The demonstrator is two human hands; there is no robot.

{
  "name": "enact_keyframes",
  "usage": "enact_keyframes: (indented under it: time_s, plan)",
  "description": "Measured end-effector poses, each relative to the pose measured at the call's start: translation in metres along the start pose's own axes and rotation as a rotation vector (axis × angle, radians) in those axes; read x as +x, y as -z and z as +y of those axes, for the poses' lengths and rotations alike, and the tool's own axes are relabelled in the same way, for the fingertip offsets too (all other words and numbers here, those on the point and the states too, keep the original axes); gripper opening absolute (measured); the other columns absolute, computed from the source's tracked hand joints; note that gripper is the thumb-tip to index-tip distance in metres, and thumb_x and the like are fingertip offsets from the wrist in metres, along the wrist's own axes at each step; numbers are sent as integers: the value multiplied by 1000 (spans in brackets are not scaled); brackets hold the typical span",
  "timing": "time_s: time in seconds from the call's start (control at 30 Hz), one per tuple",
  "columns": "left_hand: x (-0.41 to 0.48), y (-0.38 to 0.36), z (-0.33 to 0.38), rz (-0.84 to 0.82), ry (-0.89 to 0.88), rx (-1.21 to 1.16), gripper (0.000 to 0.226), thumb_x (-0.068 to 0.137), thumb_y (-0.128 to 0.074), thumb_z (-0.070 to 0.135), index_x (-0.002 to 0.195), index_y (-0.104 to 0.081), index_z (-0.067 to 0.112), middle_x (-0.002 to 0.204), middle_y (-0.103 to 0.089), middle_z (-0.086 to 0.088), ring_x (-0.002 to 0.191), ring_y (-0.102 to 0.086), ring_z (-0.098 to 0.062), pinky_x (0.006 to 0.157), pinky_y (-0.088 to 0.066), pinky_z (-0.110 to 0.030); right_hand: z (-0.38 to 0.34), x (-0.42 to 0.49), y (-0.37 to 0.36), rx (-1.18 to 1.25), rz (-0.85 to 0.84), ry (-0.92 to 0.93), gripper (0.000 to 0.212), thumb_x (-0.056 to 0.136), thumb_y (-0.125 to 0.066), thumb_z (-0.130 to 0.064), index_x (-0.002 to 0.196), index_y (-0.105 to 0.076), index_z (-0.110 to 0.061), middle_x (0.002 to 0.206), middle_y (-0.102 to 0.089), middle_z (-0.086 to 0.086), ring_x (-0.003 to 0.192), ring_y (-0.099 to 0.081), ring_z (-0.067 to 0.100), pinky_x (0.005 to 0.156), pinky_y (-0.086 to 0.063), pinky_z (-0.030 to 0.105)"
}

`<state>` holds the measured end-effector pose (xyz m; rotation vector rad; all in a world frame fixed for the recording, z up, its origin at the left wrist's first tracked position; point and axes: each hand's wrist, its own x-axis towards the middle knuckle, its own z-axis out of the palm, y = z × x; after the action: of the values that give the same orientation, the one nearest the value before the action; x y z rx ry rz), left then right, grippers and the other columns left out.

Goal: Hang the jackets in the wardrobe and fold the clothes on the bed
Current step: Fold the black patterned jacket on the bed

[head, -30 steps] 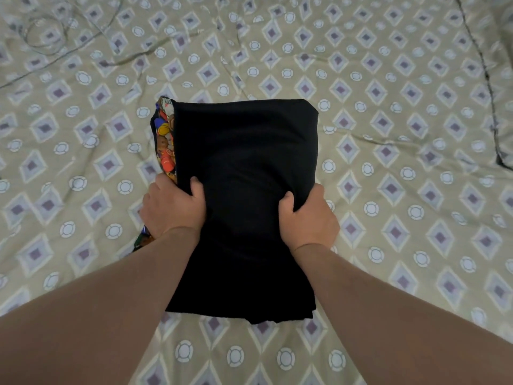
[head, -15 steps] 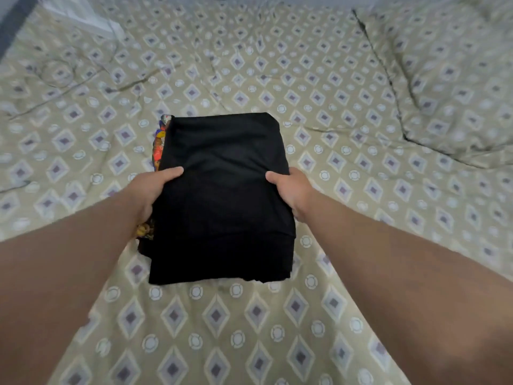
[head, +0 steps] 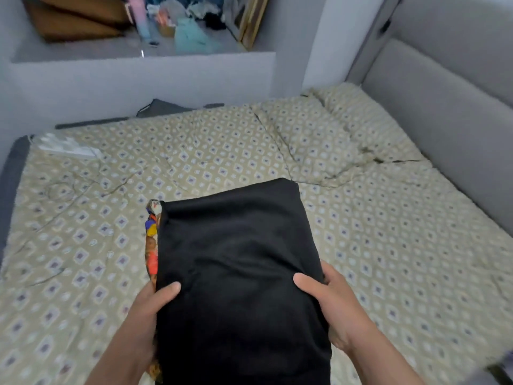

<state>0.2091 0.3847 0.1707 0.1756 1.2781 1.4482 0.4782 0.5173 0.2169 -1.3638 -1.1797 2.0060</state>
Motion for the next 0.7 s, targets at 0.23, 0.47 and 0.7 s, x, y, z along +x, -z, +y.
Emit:
enact_keyframes:
  time_s: [0.23,0.47,0.7]
  plan:
    - [-97,-140,43,-247,-142,57,43,69,-64,2,111,-70,10,110,-73,-19,90,-74,-33,65,-61,-37,-84,-161,68,25,250,206,26,87,-69,-10,112,-70,-18,110,-75,6,103,-72,25,83,-59,39]
    - [-188,-300,36,-543,-241,159,44,70,-66,7,114,-66,14,110,-74,-13,91,-73,-29,68,-61,-36,-112,-324,162,-39,602,496,25,88,-71,-24,113,-69,-28,109,-75,-7,101,-71,15,86,-55,38]
    - [-317,-414,-24,-852,-284,278,43,70,-65,9,112,-67,12,106,-75,-13,86,-74,-27,64,-61,-33,-68,-504,231,7,924,662,16,84,-71,-26,96,-73,-37,101,-76,-8,94,-72,13,80,-57,35]
